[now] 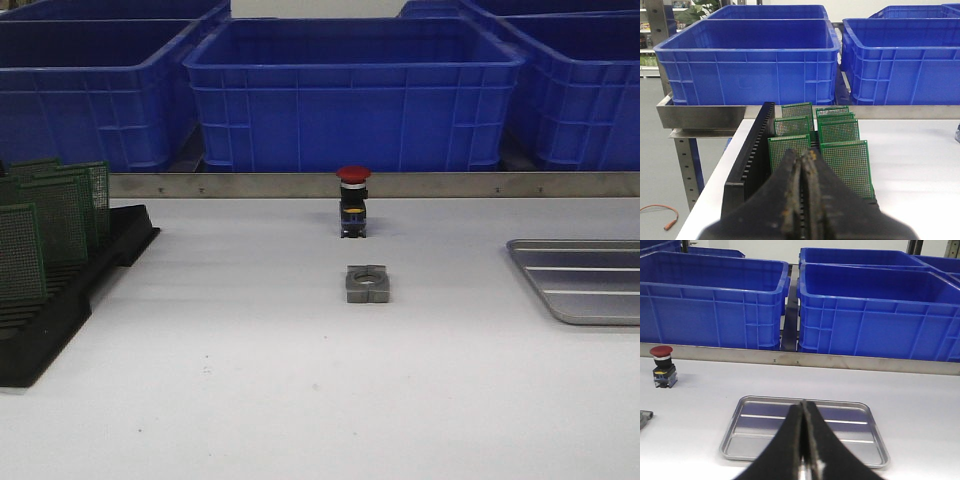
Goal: Place circuit board on tray
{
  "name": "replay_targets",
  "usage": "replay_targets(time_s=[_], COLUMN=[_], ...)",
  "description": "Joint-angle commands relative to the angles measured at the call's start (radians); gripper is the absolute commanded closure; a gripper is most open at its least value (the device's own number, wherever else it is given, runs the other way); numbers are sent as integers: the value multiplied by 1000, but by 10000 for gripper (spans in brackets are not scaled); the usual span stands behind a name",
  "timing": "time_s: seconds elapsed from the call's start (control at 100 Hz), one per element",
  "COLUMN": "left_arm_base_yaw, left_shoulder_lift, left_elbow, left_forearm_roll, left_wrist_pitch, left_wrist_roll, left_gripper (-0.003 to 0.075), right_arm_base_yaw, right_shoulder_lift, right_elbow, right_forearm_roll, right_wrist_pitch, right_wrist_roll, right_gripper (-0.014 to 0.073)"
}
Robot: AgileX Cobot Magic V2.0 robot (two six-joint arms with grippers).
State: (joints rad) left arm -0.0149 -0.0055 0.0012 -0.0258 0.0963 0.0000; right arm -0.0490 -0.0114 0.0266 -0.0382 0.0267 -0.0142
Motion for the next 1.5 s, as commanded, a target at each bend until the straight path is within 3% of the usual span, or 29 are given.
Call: replay_targets(time_s=[0.0, 0.6, 0.89, 1.14, 1.27, 1.37, 1.49], left_arm_base_yaw=[-5, -5, -5, -5, -5, -5, -5], left_shoulder_lift=[-31, -31, 58, 337, 505, 626, 755], left_elbow=[48, 23, -249, -457, -551, -617, -694], left_forearm_roll=[-4, -34, 5, -1, -7, -11, -76], left_wrist_pitch=[-76, -80, 219, 443, 495, 523, 532], left_wrist_roll=[-8, -8, -12, -17, -17, -10, 160], left_gripper=[741, 741, 741, 741, 738, 661, 421], right_arm_base_yaw=[-2, -2, -2, -2, -2, -2, -2], right_shoulder_lift=[-25, -25, -25, -25, -25, -25, -25], right_elbow=[-12, -12, -12, -12, -12, -12, -12], right_forearm_roll=[-10, -10, -10, -10, -10, -10, -10], right_wrist_pitch=[-74, -74, -74, -74, -74, -74, -74], right_wrist_roll=[-2, -2, -2, -2, -2, -2, -2], right_gripper=[706, 706, 706, 706, 706, 706, 706])
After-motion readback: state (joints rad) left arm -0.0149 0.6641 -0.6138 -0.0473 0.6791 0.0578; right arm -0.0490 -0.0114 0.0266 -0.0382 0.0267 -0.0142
